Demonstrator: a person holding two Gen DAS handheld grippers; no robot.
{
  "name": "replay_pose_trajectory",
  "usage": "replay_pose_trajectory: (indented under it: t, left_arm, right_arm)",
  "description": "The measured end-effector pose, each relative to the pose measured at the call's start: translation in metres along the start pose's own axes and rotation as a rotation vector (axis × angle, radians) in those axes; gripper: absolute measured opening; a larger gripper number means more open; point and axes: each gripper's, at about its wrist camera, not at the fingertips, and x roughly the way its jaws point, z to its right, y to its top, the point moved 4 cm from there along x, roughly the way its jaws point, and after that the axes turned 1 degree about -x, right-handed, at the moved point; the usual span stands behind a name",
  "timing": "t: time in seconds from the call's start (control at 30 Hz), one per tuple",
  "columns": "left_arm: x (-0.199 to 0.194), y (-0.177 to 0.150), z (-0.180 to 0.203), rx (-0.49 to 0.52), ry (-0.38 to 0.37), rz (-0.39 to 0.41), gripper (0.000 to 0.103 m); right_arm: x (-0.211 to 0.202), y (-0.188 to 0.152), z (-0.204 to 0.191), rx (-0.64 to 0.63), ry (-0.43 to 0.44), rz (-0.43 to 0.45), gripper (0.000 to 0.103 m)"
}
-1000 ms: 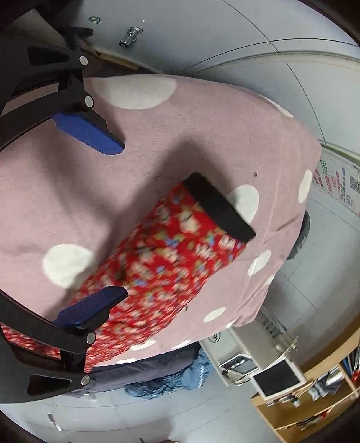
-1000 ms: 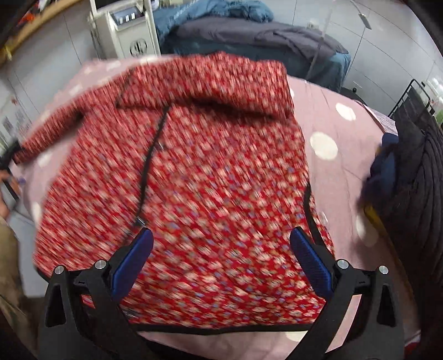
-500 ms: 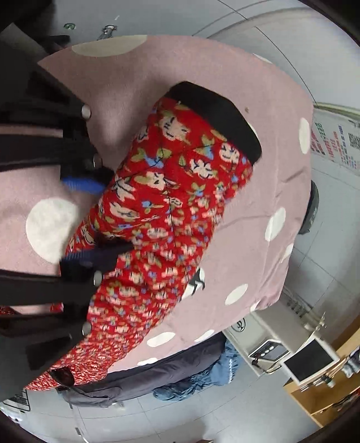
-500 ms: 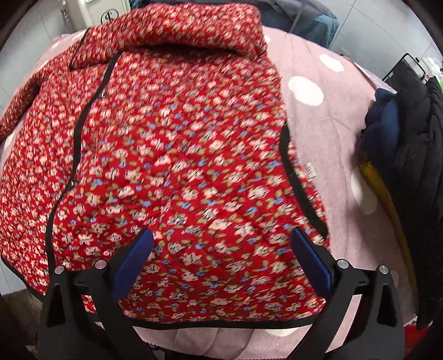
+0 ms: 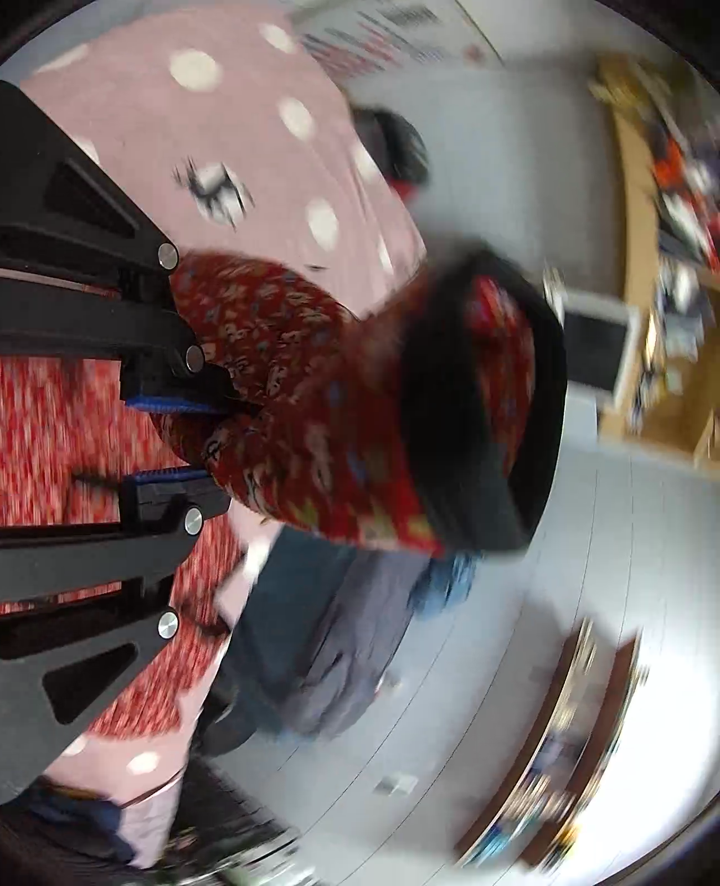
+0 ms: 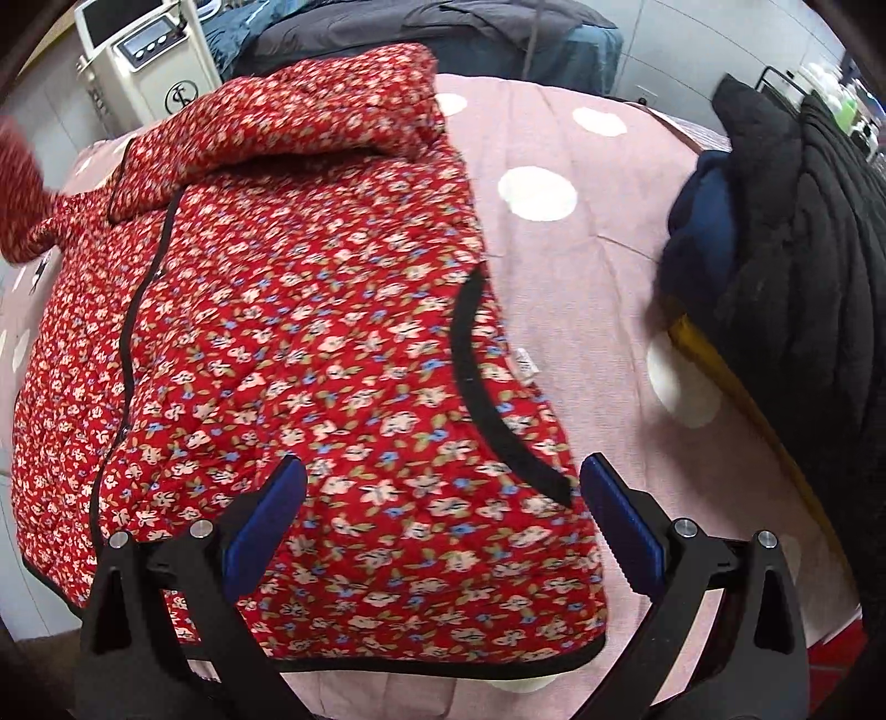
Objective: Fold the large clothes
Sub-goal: 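Grasp the other sleeve cuff with the left gripper and lift it, then fold the held sleeve across the coat front with the left gripper and release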
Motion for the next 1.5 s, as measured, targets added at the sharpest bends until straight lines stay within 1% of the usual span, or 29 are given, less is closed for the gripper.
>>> replay_pose_trajectory:
  t: [0.1, 0.17, 0.23, 0.3, 0.37, 0.4, 0.43, 0.47, 0.5, 0.57, 0.6, 0.63, 0.67, 0.73, 0.8, 0.87, 0.93, 1.0, 1.07, 1.1, 1.13, 1.17, 1.27, 1.33, 1.37, 1.4, 1.43, 1.47, 1.5]
  left_arm:
    - [0.018, -0.019, 0.085, 0.079, -0.136, -0.053, 0.013]
    - [0.035, -0.043, 0.131, 0.136, -0.174, -0.109, 0.013]
    - [0.055, -0.075, 0.168, 0.186, -0.184, -0.179, 0.013]
    - [0.073, -0.111, 0.193, 0.236, -0.159, -0.245, 0.013]
    - [0.095, -0.15, 0.207, 0.305, -0.105, -0.321, 0.013]
    - [0.104, -0.166, 0.211, 0.348, -0.071, -0.343, 0.013]
    - [0.112, -0.184, 0.215, 0.406, -0.028, -0.347, 0.015]
    - [0.115, -0.194, 0.219, 0.448, -0.006, -0.344, 0.017]
    - [0.116, -0.204, 0.225, 0.505, 0.009, -0.342, 0.023]
    - [0.111, -0.216, 0.235, 0.587, 0.003, -0.336, 0.05]
    - [0.108, -0.222, 0.242, 0.614, -0.038, -0.347, 0.084]
    - [0.099, -0.225, 0.25, 0.62, -0.111, -0.355, 0.097]
    - [0.089, -0.225, 0.254, 0.617, -0.158, -0.339, 0.097]
    - [0.075, -0.224, 0.258, 0.631, -0.202, -0.321, 0.097]
    - [0.063, -0.22, 0.256, 0.641, -0.206, -0.294, 0.097]
    - [0.048, -0.215, 0.241, 0.63, -0.202, -0.269, 0.097]
    - [0.041, -0.204, 0.218, 0.612, -0.174, -0.26, 0.097]
    - [0.039, -0.189, 0.191, 0.613, -0.146, -0.277, 0.096]
    - [0.029, -0.172, 0.166, 0.646, -0.1, -0.3, 0.096]
    - [0.026, -0.161, 0.147, 0.674, -0.061, -0.311, 0.096]
    - [0.026, -0.151, 0.137, 0.689, -0.036, -0.322, 0.094]
    - [0.024, -0.142, 0.121, 0.703, -0.006, -0.344, 0.094]
    - [0.018, -0.121, 0.083, 0.716, 0.03, -0.417, 0.088]
    - [0.02, -0.108, 0.072, 0.723, 0.026, -0.439, 0.081]
    - [0.024, -0.103, 0.072, 0.705, 0.021, -0.435, 0.079]
    - [0.033, -0.096, 0.075, 0.67, 0.011, -0.42, 0.072]
    - [0.039, -0.093, 0.076, 0.638, 0.0, -0.414, 0.062]
    - [0.049, -0.089, 0.08, 0.592, -0.019, -0.407, 0.057]
    - [0.063, -0.086, 0.085, 0.531, -0.037, -0.402, 0.047]
  right_arm:
    - [-0.003, -0.001, 0.011, 0.024, -0.008, 0.002, 0.097]
    - [-0.006, -0.001, 0.022, 0.046, -0.009, 0.012, 0.097]
    - [-0.01, 0.0, 0.032, 0.064, -0.02, 0.022, 0.097]
    - [-0.014, -0.002, 0.042, 0.081, -0.026, 0.027, 0.097]
    - [-0.015, -0.005, 0.053, 0.103, -0.031, 0.029, 0.097]
    - [-0.014, -0.006, 0.057, 0.112, -0.035, 0.028, 0.097]
    - [-0.013, -0.009, 0.061, 0.123, -0.037, 0.022, 0.097]
    - [-0.011, -0.009, 0.063, 0.127, -0.036, 0.014, 0.097]
    - [-0.009, -0.011, 0.064, 0.131, -0.036, 0.005, 0.097]
    - [-0.007, -0.011, 0.065, 0.132, -0.035, -0.005, 0.097]
    - [-0.007, -0.011, 0.064, 0.128, -0.035, -0.005, 0.097]
    - [-0.007, -0.009, 0.061, 0.115, -0.037, -0.002, 0.097]
    - [-0.008, -0.008, 0.059, 0.102, -0.039, 0.003, 0.097]
    - [-0.01, -0.002, 0.053, 0.067, -0.047, 0.018, 0.097]
    - [-0.012, 0.005, 0.049, 0.036, -0.052, 0.038, 0.097]
    - [-0.013, 0.016, 0.046, 0.005, -0.041, 0.049, 0.097]
    - [-0.014, 0.029, 0.04, -0.045, -0.041, 0.06, 0.097]
    - [-0.018, 0.046, 0.03, -0.115, -0.044, 0.075, 0.097]
    - [-0.027, 0.067, 0.023, -0.173, -0.04, 0.092, 0.097]
    - [-0.031, 0.077, 0.019, -0.203, -0.03, 0.095, 0.097]
    - [-0.033, 0.086, 0.013, -0.234, -0.013, 0.083, 0.097]
    - [-0.034, 0.097, 0.007, -0.269, 0.011, 0.048, 0.097]
    - [-0.035, 0.123, -0.013, -0.38, 0.01, -0.04, 0.097]
    - [-0.034, 0.149, -0.034, -0.442, 0.013, -0.091, 0.097]
    - [-0.033, 0.159, -0.041, -0.431, 0.043, -0.101, 0.097]
    - [-0.032, 0.174, -0.05, -0.412, 0.086, -0.102, 0.097]
    - [-0.028, 0.19, -0.059, -0.396, 0.112, -0.09, 0.096]
    - [-0.024, 0.213, -0.072, -0.379, 0.11, -0.047, 0.09]
    - [-0.019, 0.234, -0.084, -0.364, 0.104, 0.001, 0.088]
